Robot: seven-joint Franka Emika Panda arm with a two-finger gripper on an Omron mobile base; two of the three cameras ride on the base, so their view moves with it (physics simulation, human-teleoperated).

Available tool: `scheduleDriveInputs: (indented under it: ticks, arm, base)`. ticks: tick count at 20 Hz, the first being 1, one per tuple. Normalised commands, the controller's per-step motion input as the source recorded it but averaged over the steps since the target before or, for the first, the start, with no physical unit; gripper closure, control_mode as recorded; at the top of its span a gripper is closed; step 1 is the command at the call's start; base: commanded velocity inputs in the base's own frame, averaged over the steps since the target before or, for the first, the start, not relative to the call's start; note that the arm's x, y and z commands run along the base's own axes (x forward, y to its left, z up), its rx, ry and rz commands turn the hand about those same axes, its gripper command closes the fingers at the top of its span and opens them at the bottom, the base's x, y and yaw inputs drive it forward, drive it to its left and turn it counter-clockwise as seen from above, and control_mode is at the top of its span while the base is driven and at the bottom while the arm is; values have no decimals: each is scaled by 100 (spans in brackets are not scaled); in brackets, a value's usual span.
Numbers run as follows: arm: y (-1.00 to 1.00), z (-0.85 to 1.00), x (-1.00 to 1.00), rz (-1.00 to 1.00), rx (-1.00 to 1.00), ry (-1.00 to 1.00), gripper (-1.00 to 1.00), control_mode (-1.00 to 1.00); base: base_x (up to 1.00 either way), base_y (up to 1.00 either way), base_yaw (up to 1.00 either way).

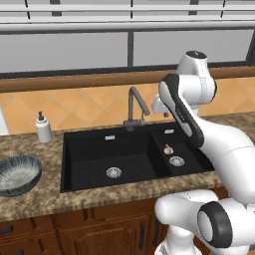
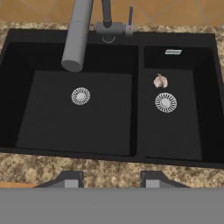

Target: Pick the garlic from the sink and place it in the bowl. Then pick the bowl and place it in the microwave. Then close the microwave door and press the start button.

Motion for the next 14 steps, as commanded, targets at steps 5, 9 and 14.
scheduleDriveInputs:
  ticks: [5, 9, 14]
  arm:
    - [-12, -10, -6, 0, 0, -1, -100, -100]
    - [-99, -57, 0, 10, 8, -9, -100, -100]
    - [-100, -61, 0, 12, 10, -1, -100, -100]
  base:
    - [0, 0, 0]
    - [0, 0, 0]
    - [0, 0, 0]
